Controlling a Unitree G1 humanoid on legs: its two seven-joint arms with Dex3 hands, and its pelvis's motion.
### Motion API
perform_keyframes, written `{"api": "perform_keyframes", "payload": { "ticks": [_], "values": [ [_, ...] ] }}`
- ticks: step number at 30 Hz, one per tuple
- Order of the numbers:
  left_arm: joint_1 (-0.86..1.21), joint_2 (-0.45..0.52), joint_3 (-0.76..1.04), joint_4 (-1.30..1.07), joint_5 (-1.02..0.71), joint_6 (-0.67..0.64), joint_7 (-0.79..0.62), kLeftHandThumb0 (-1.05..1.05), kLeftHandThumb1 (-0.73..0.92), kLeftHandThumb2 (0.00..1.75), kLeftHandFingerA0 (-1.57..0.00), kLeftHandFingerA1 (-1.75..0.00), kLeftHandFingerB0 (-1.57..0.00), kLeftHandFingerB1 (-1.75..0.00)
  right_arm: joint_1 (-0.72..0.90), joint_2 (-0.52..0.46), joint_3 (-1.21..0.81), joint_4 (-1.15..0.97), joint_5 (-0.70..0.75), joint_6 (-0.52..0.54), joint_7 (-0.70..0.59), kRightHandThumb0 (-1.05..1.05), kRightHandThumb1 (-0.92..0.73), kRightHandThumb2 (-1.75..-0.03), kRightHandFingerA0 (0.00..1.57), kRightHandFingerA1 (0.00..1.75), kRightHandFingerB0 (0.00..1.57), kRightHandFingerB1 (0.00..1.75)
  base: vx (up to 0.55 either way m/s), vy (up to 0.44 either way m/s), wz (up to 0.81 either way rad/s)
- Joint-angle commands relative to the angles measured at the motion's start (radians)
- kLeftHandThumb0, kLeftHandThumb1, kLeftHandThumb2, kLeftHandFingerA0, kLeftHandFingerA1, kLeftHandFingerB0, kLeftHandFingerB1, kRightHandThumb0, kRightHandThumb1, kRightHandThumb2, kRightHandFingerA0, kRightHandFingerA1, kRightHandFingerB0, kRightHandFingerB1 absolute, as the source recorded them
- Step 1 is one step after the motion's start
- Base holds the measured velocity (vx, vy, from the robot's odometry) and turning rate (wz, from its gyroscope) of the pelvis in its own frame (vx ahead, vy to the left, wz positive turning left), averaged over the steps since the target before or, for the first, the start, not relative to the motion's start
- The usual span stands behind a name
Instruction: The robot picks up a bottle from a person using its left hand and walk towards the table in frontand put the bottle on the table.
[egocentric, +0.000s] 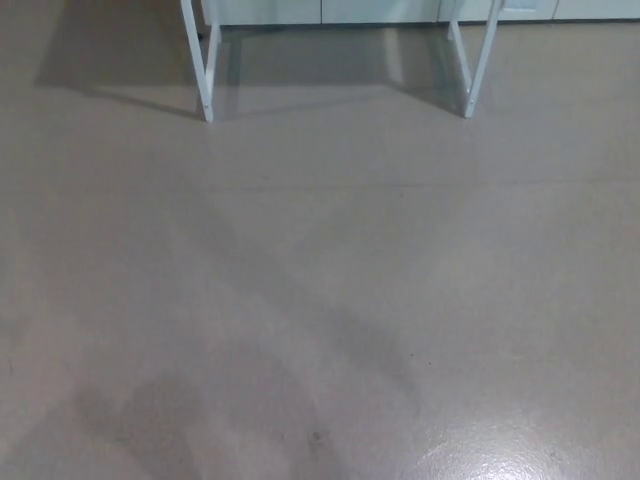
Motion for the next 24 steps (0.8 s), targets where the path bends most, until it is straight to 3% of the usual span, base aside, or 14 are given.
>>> {"api": "perform_keyframes", "payload": {
  "ticks": [1,6,9,16,17,18,19,20,21,22,24],
  "values": [
    [0.002,0.027,-0.004,0.019,0.005,-0.051,0.001,-0.64,0.74,0.63,-0.33,-0.68,-0.30,-0.62,0.008,-0.015,-0.016,0.024,0.014,-0.067,-0.021,-0.63,-0.67,-1.03,0.37,0.54,0.20,0.45,0.00,0.000,0.00],
    [-0.003,0.027,0.007,0.023,-0.009,-0.042,-0.009,-0.63,0.71,0.63,-0.33,-0.69,-0.29,-0.62,-0.003,-0.012,-0.015,0.039,0.005,-0.064,-0.021,-0.70,-0.70,-1.02,0.35,0.52,0.23,0.44,0.00,0.000,0.00],
    [-0.012,0.026,0.013,0.025,-0.014,-0.050,-0.014,-0.63,0.68,0.62,-0.32,-0.71,-0.28,-0.64,-0.012,-0.013,-0.006,0.032,-0.005,-0.065,-0.033,-0.61,-0.66,-1.02,0.38,0.55,0.22,0.46,0.00,0.000,0.00],
    [-0.042,0.020,-0.023,-0.009,0.020,-0.107,0.013,-0.71,0.55,0.57,-0.35,-0.74,-0.25,-0.62,-0.044,-0.019,0.004,0.038,-0.007,-0.057,-0.030,-0.61,-0.66,-1.02,0.37,0.55,0.21,0.46,0.00,0.000,0.00],
    [-0.040,0.005,-0.003,-0.033,-0.018,-0.127,-0.038,-0.72,0.35,0.77,-0.29,-0.70,-0.18,-0.61,-0.044,-0.020,0.012,0.041,-0.014,-0.054,-0.035,-0.65,-0.67,-1.01,0.34,0.53,0.21,0.45,0.00,0.000,0.00],
    [-0.040,-0.002,0.006,-0.042,-0.034,-0.134,-0.060,-0.72,0.35,0.77,-0.29,-0.70,-0.18,-0.61,-0.044,-0.021,0.015,0.042,-0.016,-0.053,-0.037,-0.65,-0.67,-1.01,0.34,0.53,0.21,0.45,0.00,0.000,0.00],
    [-0.035,-0.014,0.012,-0.081,-0.053,-0.154,-0.101,-0.70,0.32,0.75,-0.26,-0.70,-0.14,-0.59,-0.046,-0.021,0.020,0.044,-0.020,-0.046,-0.044,-0.64,-0.67,-1.01,0.34,0.53,0.21,0.45,0.00,0.000,0.00],
    [-0.025,-0.019,0.004,-0.111,-0.055,-0.197,-0.142,-0.68,0.45,0.54,-0.19,-0.74,-0.11,-0.65,-0.046,-0.021,0.021,0.045,-0.018,-0.045,-0.044,-0.63,-0.66,-1.00,0.35,0.53,0.21,0.45,0.00,0.000,0.00],
    [0.003,-0.039,-0.006,-0.198,-0.079,-0.254,-0.198,-0.74,0.28,0.68,-0.15,-0.76,-0.11,-0.66,-0.043,-0.020,0.025,0.045,-0.021,-0.050,-0.046,-0.59,-0.64,-1.02,0.36,0.55,0.19,0.46,0.00,0.000,0.00],
    [0.041,-0.069,-0.014,-0.315,-0.115,-0.313,-0.262,-0.74,0.28,0.68,-0.15,-0.76,-0.11,-0.66,-0.040,-0.019,0.032,0.046,-0.026,-0.056,-0.049,-0.59,-0.64,-1.02,0.36,0.55,0.19,0.46,0.00,0.000,0.00],
    [0.115,-0.078,-0.068,-0.554,-0.134,-0.281,-0.310,-0.82,0.27,0.66,-0.12,-0.78,-0.09,-0.67,-0.044,-0.017,0.038,0.046,-0.027,-0.054,-0.047,-0.62,-0.67,-1.01,0.35,0.54,0.21,0.45,0.00,0.000,0.00]
  ]
}}
